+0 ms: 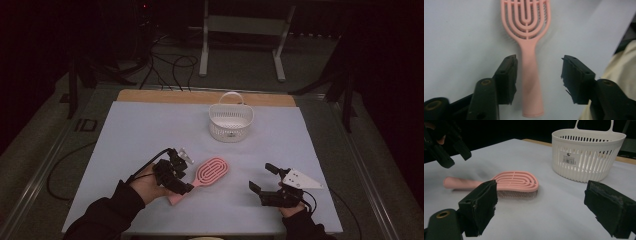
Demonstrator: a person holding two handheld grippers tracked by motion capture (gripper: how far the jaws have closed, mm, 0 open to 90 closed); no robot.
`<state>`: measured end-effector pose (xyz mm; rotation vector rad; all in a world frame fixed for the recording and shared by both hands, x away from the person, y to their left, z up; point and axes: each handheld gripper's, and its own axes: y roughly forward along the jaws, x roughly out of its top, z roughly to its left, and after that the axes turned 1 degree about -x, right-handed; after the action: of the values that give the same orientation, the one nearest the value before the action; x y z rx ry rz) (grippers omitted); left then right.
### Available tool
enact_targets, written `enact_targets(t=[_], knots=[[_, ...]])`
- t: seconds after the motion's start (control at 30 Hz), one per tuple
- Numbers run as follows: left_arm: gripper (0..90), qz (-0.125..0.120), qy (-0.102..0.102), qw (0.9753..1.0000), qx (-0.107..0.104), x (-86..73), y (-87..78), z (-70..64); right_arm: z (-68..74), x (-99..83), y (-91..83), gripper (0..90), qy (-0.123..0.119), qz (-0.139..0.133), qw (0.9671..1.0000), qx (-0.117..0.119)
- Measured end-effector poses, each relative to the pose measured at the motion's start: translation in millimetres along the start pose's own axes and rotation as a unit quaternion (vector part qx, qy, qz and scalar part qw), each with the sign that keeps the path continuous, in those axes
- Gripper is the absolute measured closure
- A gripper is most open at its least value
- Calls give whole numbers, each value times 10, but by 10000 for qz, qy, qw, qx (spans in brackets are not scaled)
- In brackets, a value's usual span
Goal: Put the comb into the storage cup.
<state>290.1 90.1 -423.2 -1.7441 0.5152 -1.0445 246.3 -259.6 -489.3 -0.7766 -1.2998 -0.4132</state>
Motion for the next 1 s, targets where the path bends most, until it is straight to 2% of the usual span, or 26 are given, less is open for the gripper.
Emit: enact_targets(t=[0.1,0.2,0.3,0.37,0.47,0.6,0.77,0.83,0.87,0.9,0.97,1.0], knots=[[360,65,15,10000,12,13,33,-2,-3,-4,3,112,38,21,10000,-15],[234,350,198,9992,-8,35,105,-26,-3,-3,0,112,21,11,10000,-11],[124,424,179,9989,-46,44,144,-31,-8,-7,5,112,48,28,10000,-15],[5,488,163,9986,-112,55,180,-28,-6,-6,4,112,28,34,10000,-19],[5,606,195,9978,-208,70,230,-24,-9,-7,3,112,45,23,10000,-33],[4,703,220,9972,-151,79,303,-22,-10,-6,3,112,30,31,10000,-51],[4,765,196,9967,-202,93,363,2,-6,-7,4,112,23,41,10000,-56],[4,784,147,9967,-173,103,386,26,-8,-8,5,112,45,47,10000,-50],[5,784,38,9968,-182,114,414,52,-6,-10,8,112,26,65,10000,-53],[4,784,38,9968,-182,114,414,52,-6,-10,8,112,26,65,10000,-53],[4,787,-158,9966,-198,137,457,99,-6,-7,6,112,28,64,10000,-52],[5,810,-162,9964,-204,143,465,113,-10,-10,11,112,38,62,10000,-55]])
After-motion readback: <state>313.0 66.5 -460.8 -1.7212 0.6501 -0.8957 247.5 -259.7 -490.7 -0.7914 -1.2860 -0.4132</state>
